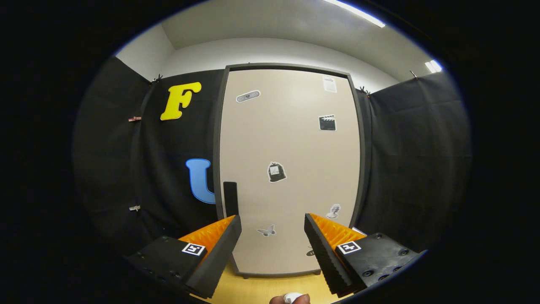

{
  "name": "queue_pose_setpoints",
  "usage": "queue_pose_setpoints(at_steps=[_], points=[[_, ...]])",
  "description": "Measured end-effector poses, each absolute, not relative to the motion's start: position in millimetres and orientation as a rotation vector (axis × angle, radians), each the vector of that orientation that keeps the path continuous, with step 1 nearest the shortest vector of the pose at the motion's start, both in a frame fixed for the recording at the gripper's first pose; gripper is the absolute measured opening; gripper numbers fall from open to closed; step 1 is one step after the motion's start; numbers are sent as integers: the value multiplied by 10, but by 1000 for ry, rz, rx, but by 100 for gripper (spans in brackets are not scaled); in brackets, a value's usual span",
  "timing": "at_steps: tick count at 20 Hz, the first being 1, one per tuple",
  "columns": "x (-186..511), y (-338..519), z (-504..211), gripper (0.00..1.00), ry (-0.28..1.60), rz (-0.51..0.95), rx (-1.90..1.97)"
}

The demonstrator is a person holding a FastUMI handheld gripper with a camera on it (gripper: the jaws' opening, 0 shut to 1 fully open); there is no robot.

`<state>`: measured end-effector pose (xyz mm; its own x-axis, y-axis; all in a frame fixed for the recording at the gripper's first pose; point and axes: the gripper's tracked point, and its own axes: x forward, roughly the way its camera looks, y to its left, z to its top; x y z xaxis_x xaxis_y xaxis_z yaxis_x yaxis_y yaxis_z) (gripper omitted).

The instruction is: Open the shoe cabinet door, grab the shoes and put them into the shoe cabinet, then close the shoe cabinet door.

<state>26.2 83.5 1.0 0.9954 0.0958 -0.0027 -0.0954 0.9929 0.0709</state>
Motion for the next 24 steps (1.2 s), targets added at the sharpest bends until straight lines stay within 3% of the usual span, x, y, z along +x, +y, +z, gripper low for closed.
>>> queue_pose_setpoints(at_steps=[13,15,17,19,20,24], points=[[1328,1635,-426,98,49,90,111],[1479,1682,-513,94,65,86,99],[1571,1783,-582,85,82,109,100],[1629,1767,-641,69,91,87,84],[1648,1759,-622,53,72,74,72],[1630,1743,-638,31,87,82,84]])
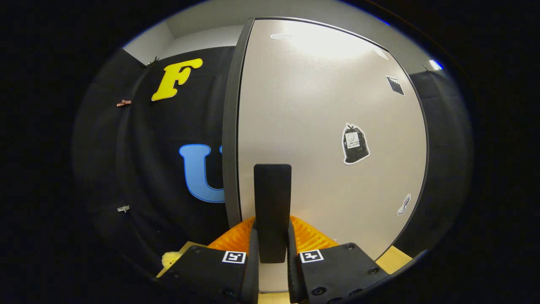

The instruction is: Open the shoe cabinet door, grab the shoes and put them into the shoe cabinet, then close the shoe cabinet door.

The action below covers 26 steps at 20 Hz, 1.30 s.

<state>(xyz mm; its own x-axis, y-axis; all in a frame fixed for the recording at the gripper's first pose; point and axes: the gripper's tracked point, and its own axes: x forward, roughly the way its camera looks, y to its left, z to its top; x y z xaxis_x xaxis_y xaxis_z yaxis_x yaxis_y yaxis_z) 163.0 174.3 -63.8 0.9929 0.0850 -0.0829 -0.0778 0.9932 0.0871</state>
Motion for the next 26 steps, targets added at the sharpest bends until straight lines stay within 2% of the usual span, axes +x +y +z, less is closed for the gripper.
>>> queue_pose_setpoints(at_steps=[2,3,4,15,26], points=[[1617,1731,-639,19,105,83,62],[1582,1717,-632,19,114,85,62],[1548,1720,-612,13,109,90,62],[201,997,-524,13,89,183,90],[-479,188,-452,12,108,213,111]])
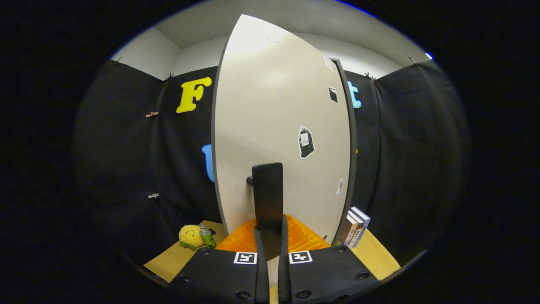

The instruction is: Open the shoe cabinet door, grab the shoes and put them into the shoe cabinet, then close the shoe cabinet door.

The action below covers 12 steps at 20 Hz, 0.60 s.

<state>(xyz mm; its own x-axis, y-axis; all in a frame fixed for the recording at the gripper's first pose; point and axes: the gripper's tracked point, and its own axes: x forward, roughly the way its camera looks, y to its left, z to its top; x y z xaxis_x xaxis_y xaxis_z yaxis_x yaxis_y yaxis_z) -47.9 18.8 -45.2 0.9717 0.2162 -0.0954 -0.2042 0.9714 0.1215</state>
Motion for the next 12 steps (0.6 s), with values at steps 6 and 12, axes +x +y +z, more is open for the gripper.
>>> queue_pose_setpoints(at_steps=[6,12], points=[[-636,-337,-450,12,116,210,130],[-684,-772,-466,11,130,187,118]])
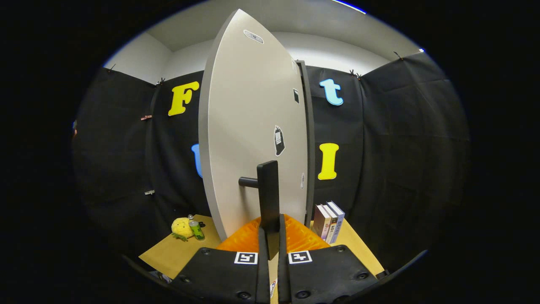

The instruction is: Open the shoe cabinet door, grab the shoes and put them into the shoe cabinet, then close the shoe cabinet door.

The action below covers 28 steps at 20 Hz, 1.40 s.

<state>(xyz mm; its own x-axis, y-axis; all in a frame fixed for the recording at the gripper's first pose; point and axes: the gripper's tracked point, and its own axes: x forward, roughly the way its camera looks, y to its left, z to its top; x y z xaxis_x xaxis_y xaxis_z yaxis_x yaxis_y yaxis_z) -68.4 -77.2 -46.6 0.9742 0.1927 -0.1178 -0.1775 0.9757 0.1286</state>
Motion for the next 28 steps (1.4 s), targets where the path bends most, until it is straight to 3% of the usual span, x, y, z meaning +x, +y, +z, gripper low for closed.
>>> queue_pose_setpoints(at_steps=[10,14,19,23,27,28], points=[[-718,-1554,-561,11,140,153,159],[-655,-2008,-607,7,138,58,124],[-689,-2015,-611,8,151,74,181],[-938,-2055,-549,17,141,17,135],[-1240,-1978,-431,48,128,0,165],[-1321,-1901,-401,60,123,7,181]])
